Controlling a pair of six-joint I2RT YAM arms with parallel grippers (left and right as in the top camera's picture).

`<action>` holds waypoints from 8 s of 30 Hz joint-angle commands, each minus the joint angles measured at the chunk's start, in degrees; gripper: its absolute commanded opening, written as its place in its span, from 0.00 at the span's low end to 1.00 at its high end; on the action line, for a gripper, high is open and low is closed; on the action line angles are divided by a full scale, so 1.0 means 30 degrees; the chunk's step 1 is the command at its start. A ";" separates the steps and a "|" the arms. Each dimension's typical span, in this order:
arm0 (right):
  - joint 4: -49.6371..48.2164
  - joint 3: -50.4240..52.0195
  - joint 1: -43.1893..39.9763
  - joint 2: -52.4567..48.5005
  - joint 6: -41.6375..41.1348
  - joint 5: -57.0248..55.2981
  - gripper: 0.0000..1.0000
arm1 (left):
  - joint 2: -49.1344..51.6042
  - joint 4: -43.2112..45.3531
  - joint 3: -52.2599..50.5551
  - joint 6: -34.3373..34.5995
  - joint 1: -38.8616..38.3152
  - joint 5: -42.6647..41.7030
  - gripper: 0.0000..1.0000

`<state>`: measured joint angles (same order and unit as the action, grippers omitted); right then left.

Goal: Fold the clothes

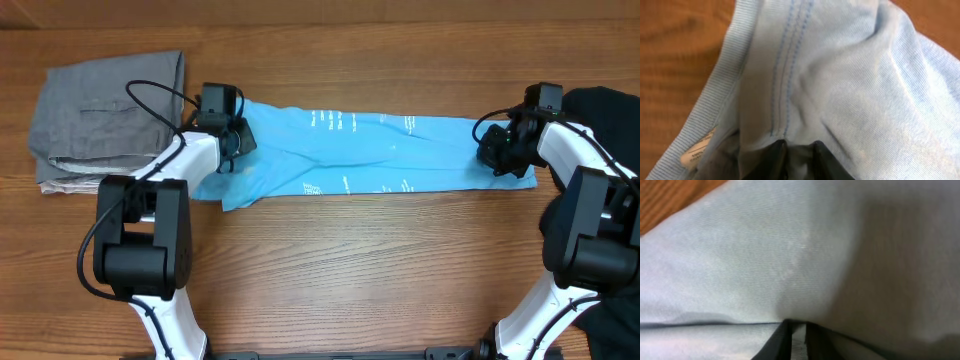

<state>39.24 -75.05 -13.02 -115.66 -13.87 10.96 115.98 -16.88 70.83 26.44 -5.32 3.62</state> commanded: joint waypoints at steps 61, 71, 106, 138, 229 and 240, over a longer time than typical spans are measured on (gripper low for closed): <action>0.9887 -1.0681 0.7781 0.0860 0.8357 0.3453 0.44 | -0.3840 -1.4229 0.8932 0.0415 0.3555 -0.0568 1.00; 0.9537 -1.0681 1.0761 0.0707 0.9202 0.3373 0.29 | -0.3840 -1.4222 0.8932 0.0415 0.3570 -0.0576 1.00; -0.0947 -0.3155 1.5183 -0.1392 1.7274 -0.3300 0.43 | -0.3840 -1.4222 0.8932 0.0415 0.3570 -0.0576 1.00; -0.2069 -0.2550 1.5140 -0.1639 1.7194 -0.3191 0.24 | -0.3840 -1.4222 0.8932 0.0415 0.3570 -0.0576 1.00; -0.4524 -0.4677 2.1609 -0.2091 1.7121 -0.0539 0.54 | -0.3840 -1.4222 0.8932 0.0415 0.3570 -0.0576 1.00; -0.6003 -0.4677 2.1609 -0.3803 1.6903 -0.0117 0.50 | -0.3840 -1.4222 0.8932 0.0415 0.3570 -0.0576 1.00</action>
<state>22.20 -89.27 51.46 -125.84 37.50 9.69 105.91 -59.59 96.29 27.07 5.63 1.74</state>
